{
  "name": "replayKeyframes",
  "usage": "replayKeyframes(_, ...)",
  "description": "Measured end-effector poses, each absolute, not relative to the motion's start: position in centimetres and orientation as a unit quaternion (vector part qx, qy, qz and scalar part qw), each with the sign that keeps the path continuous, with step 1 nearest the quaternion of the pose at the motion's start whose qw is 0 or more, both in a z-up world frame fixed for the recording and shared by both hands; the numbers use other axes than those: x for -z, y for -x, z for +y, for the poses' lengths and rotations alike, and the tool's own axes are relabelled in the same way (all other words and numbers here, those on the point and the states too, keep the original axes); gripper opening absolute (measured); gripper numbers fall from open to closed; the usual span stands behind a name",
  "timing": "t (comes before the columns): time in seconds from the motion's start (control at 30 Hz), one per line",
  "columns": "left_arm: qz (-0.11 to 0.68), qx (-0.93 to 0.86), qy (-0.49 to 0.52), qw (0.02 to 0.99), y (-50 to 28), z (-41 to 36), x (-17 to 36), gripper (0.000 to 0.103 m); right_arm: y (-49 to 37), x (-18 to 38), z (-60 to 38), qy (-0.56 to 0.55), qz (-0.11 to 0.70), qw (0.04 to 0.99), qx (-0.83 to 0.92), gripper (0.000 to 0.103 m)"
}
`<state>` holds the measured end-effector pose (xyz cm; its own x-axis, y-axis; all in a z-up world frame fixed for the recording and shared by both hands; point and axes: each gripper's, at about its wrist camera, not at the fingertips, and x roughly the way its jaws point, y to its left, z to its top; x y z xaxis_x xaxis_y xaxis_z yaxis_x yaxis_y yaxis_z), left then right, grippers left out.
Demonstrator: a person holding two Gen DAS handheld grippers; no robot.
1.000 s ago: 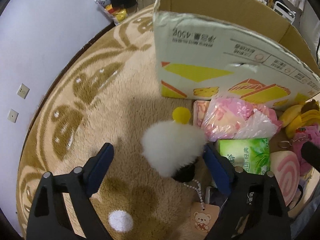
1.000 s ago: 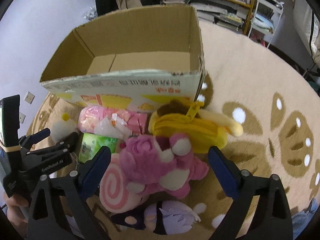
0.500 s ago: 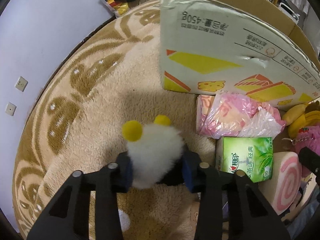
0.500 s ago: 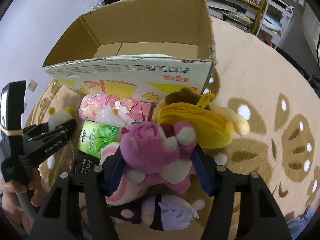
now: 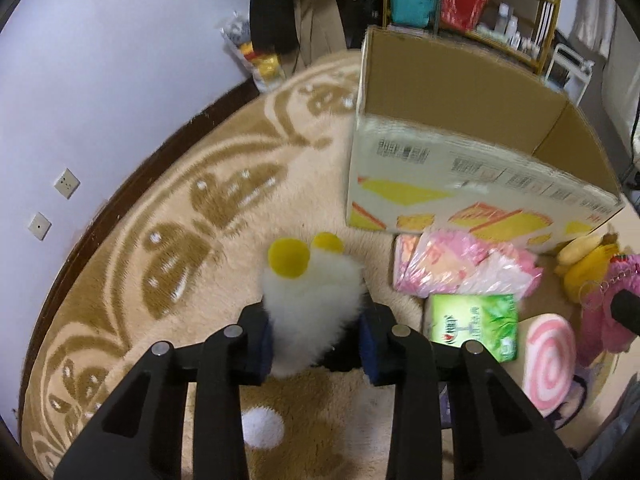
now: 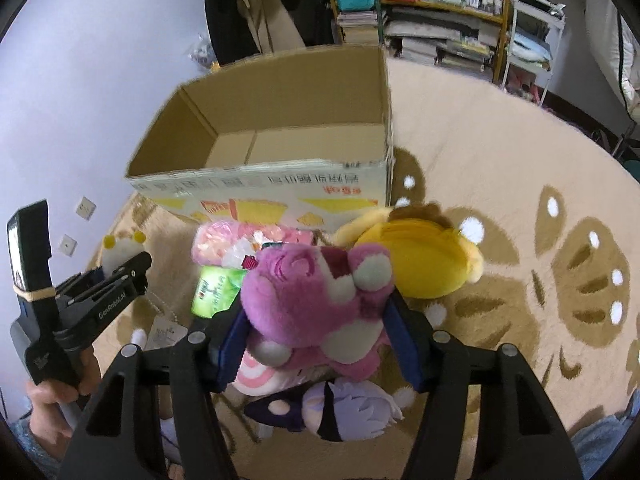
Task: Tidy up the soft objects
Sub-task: 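Carry the white plush and pink bear into the box and release both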
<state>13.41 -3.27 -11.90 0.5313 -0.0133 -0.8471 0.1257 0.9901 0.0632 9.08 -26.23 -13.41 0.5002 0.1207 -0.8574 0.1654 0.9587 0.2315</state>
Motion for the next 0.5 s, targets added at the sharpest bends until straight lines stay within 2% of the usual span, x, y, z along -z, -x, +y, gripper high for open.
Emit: replayKeyframes(0.5, 0.366, 0.053, -0.081, 0.925, -8.0, -3.3, 5.2, 0.032, -7.3, 6.4, -25.8, -0.150, 0.350, 0.925, -0.007, 0.066)
